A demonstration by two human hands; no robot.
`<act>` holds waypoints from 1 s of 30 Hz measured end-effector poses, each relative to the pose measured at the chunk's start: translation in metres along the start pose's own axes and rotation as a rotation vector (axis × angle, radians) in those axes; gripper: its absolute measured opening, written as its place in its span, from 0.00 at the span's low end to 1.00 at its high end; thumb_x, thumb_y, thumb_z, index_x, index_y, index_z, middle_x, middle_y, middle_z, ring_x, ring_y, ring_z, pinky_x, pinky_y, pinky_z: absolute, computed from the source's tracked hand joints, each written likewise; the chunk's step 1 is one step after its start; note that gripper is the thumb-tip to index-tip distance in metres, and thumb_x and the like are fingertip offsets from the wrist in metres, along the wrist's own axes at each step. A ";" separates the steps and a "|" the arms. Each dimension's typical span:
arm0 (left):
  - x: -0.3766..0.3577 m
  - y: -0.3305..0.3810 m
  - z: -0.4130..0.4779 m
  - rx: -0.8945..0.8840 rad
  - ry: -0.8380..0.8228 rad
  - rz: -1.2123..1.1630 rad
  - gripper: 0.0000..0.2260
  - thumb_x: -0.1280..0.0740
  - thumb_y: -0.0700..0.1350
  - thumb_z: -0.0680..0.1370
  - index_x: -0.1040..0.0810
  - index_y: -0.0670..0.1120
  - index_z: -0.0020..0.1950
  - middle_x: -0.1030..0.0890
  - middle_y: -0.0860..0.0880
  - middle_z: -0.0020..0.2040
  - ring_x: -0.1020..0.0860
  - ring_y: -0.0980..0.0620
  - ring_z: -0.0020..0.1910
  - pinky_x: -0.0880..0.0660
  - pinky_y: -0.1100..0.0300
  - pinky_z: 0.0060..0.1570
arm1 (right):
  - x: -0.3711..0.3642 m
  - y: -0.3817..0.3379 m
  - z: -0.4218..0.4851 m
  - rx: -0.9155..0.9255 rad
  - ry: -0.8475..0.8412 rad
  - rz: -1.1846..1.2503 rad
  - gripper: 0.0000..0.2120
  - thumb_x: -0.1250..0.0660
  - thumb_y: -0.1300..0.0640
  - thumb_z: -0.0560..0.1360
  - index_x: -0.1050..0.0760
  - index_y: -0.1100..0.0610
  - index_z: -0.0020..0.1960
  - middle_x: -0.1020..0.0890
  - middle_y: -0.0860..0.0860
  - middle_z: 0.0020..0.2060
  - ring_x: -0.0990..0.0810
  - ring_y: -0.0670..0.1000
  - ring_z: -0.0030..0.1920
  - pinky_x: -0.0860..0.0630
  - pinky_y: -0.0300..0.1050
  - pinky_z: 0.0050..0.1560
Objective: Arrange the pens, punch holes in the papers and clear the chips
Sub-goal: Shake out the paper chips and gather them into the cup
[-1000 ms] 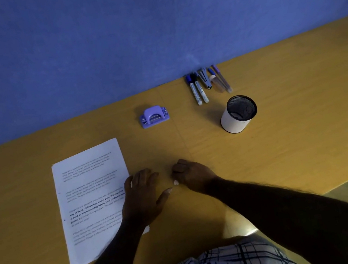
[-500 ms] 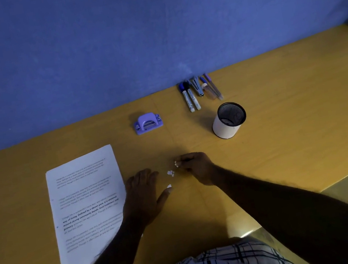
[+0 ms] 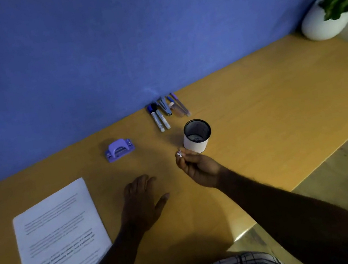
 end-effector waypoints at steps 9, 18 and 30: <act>0.001 0.040 0.040 -0.081 0.026 0.043 0.32 0.51 0.68 0.77 0.25 0.45 0.63 0.22 0.43 0.60 0.23 0.43 0.57 0.27 0.47 0.56 | 0.008 -0.118 -0.009 0.246 0.104 -0.274 0.11 0.46 0.71 0.81 0.25 0.64 0.55 0.17 0.54 0.39 0.16 0.46 0.39 0.19 0.34 0.45; -0.005 0.045 0.053 -0.070 0.036 0.077 0.30 0.46 0.67 0.75 0.27 0.46 0.66 0.24 0.44 0.63 0.26 0.45 0.62 0.29 0.47 0.61 | 0.002 -0.166 0.007 0.318 0.209 -0.797 0.11 0.41 0.75 0.77 0.24 0.72 0.57 0.19 0.59 0.44 0.18 0.51 0.44 0.18 0.38 0.47; -0.003 0.031 0.057 -0.028 0.035 0.083 0.29 0.45 0.67 0.76 0.27 0.47 0.65 0.24 0.45 0.63 0.26 0.46 0.62 0.29 0.47 0.60 | -0.020 -0.186 0.004 0.544 0.352 -1.625 0.07 0.30 0.63 0.73 0.18 0.59 0.51 0.16 0.52 0.46 0.18 0.48 0.45 0.24 0.35 0.37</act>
Point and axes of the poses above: each hand's wrist, its own z-axis towards the middle knuckle, its own x-axis out of the back of the hand, y = z × x, the point moved 10 cm from there along z, towards the middle knuckle
